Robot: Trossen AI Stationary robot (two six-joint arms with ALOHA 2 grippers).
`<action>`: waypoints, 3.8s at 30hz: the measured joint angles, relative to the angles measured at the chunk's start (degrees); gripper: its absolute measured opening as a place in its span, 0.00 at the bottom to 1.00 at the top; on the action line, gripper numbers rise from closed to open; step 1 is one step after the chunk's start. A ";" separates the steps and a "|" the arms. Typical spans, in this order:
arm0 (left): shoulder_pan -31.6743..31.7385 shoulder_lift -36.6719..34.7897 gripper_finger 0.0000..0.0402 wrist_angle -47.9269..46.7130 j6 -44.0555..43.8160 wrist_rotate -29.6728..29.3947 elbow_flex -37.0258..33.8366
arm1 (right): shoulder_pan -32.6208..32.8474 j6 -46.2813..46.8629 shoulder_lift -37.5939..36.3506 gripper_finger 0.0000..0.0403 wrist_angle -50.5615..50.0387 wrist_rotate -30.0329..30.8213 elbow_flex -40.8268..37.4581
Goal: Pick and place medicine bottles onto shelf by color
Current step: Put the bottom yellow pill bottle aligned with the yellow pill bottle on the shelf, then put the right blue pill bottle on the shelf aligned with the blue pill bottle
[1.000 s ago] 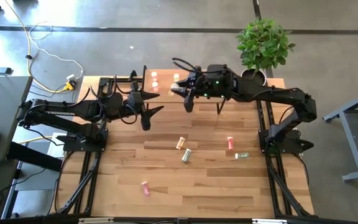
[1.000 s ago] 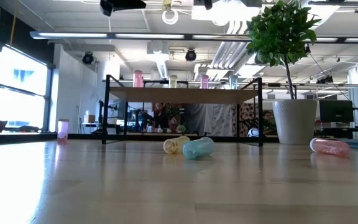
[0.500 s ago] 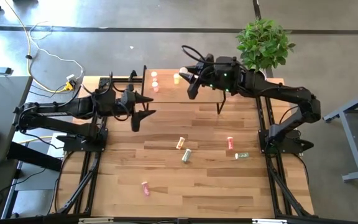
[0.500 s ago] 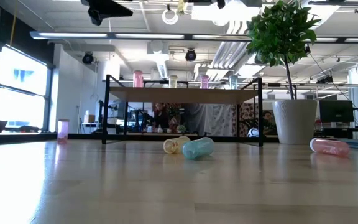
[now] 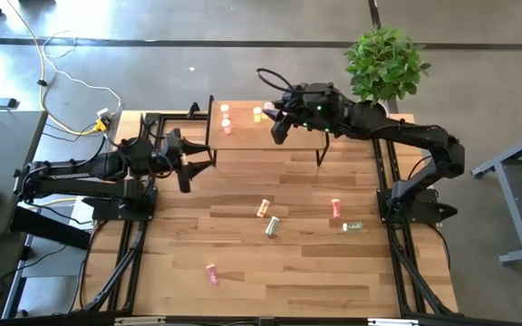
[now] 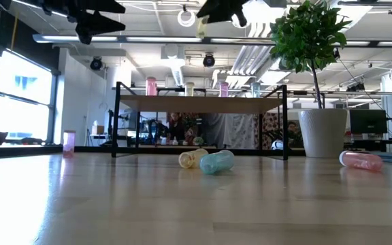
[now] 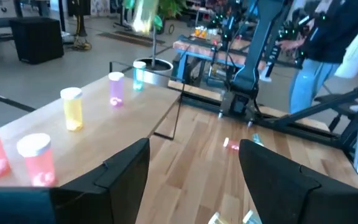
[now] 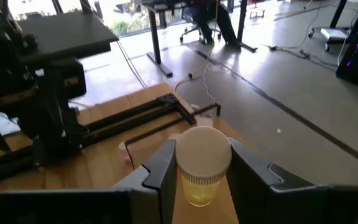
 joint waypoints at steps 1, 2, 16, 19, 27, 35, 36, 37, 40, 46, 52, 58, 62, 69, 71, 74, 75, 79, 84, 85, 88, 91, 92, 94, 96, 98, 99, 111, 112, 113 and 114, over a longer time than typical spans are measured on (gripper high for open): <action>0.11 -0.99 0.59 -0.10 -0.02 0.00 -0.52 | 0.00 0.32 0.08 0.26 0.16 -0.01 -0.81; 0.24 -1.76 0.59 -0.09 -0.01 -0.02 -0.84 | 0.02 0.68 0.41 0.26 1.39 -0.02 -1.56; 0.32 -6.32 0.59 -0.21 0.41 0.02 -1.36 | -0.09 0.33 7.51 0.26 6.65 -4.13 -4.43; 0.31 -6.30 0.59 -0.24 0.40 0.02 -1.36 | -0.31 -0.41 9.01 0.26 6.57 -4.16 -4.43; 0.31 -6.30 0.59 -0.26 -0.49 0.05 -1.36 | -1.35 -2.20 12.50 0.26 6.62 -4.29 -4.44; 0.31 -6.30 0.59 -0.28 -0.63 0.07 -1.36 | -1.88 -3.83 15.06 0.26 6.73 -1.66 -4.43; 0.31 -6.30 0.59 -0.28 -0.64 0.07 -1.36 | -1.88 -4.16 15.19 0.26 7.05 -1.32 -4.41; 0.31 -6.30 0.59 -0.28 -0.64 0.07 -1.36 | -1.96 -4.21 15.27 0.26 6.92 -1.34 -4.41; 0.31 -6.28 0.59 -0.28 -0.62 0.04 -1.36 | -2.54 -4.36 15.32 0.26 6.79 -1.86 -4.43; 0.31 -6.28 0.59 -0.30 -0.49 0.02 -1.36 | -3.15 -6.18 15.47 0.26 6.78 -2.65 -4.42; 0.31 -6.27 0.59 -0.30 -0.28 0.00 -1.36 | -3.32 -7.14 15.95 0.26 6.83 -3.97 -4.41; 0.30 -6.28 0.59 -0.30 -0.03 -0.07 -1.35 | -3.47 -7.15 16.09 0.26 6.27 -4.07 -4.41; 0.31 -6.28 0.59 -0.30 -0.03 -0.15 -1.34 | -3.96 -7.15 16.09 0.26 6.22 -4.79 -4.41; 0.31 -6.28 0.59 -0.30 -0.03 -0.15 -1.34 | -4.14 -7.15 16.09 0.26 6.17 -4.79 -4.41; 0.31 -6.28 0.59 -0.30 -0.03 -0.15 -1.34 | -4.13 -7.15 16.09 0.26 6.17 -4.81 -4.41; 0.31 -6.28 0.59 -0.30 -0.03 -0.15 -1.34 | -4.11 -7.15 16.09 0.29 6.15 -5.28 -4.41; 0.31 -6.28 0.59 -0.30 -0.03 -0.15 -1.34 | -4.11 -7.14 16.09 0.30 6.15 -5.38 -4.41; 0.31 -6.28 0.59 -0.30 -0.03 -0.15 -1.34 | -4.11 -7.14 16.09 0.33 6.15 -5.36 -4.41; 0.31 -6.27 0.59 -0.30 -0.03 -0.13 -1.34 | -4.11 -6.87 16.09 0.33 6.15 -5.36 -4.41; 0.31 -6.28 0.59 -0.30 -0.03 -0.13 -1.34 | -4.11 -6.81 16.09 0.33 6.15 -5.36 -4.41; 0.31 -6.26 0.59 -0.30 -0.03 -0.13 -1.34 | -4.11 -6.91 16.09 0.33 6.15 -5.34 -4.41; 0.31 -6.26 0.59 -0.30 -0.03 -0.13 -1.34 | -4.11 -6.92 16.09 0.34 6.15 -4.74 -4.41; 0.30 -6.28 0.59 -0.30 -0.03 -0.13 -1.34 | -4.11 -6.93 16.09 0.34 6.15 -4.73 -4.41; 0.31 -6.27 0.59 -0.30 -0.05 -0.13 -1.34 | -4.11 -6.68 16.09 0.34 6.15 -4.73 -4.41; 0.31 -6.27 0.59 -0.30 -0.03 -0.13 -1.34 | -4.11 -6.46 16.09 0.34 6.15 -4.75 -4.41; 0.31 -6.26 0.59 -0.30 -0.05 -0.11 -1.34 | -4.11 -5.64 16.09 0.34 6.15 -4.82 -4.41; 0.31 -6.28 0.59 -0.30 -0.03 -0.11 -1.34 | -4.11 -5.54 16.09 0.34 6.15 -4.82 -4.41; 0.31 -6.27 0.59 -0.35 -0.03 -0.09 -1.34 | -4.11 -5.62 16.07 0.43 6.59 -4.10 -4.25; 0.30 -6.28 0.59 -0.35 -0.03 -0.09 -1.34 | -4.11 -5.65 16.03 0.43 6.87 -3.55 -4.23; 0.31 -6.27 0.59 -0.35 -0.03 -0.09 -1.34 | -4.11 -5.67 16.00 0.44 7.04 -3.12 -4.23; 0.29 -6.27 0.59 -0.37 -0.03 -0.09 -1.34 | -4.11 -5.69 15.98 0.44 7.11 -2.80 -4.21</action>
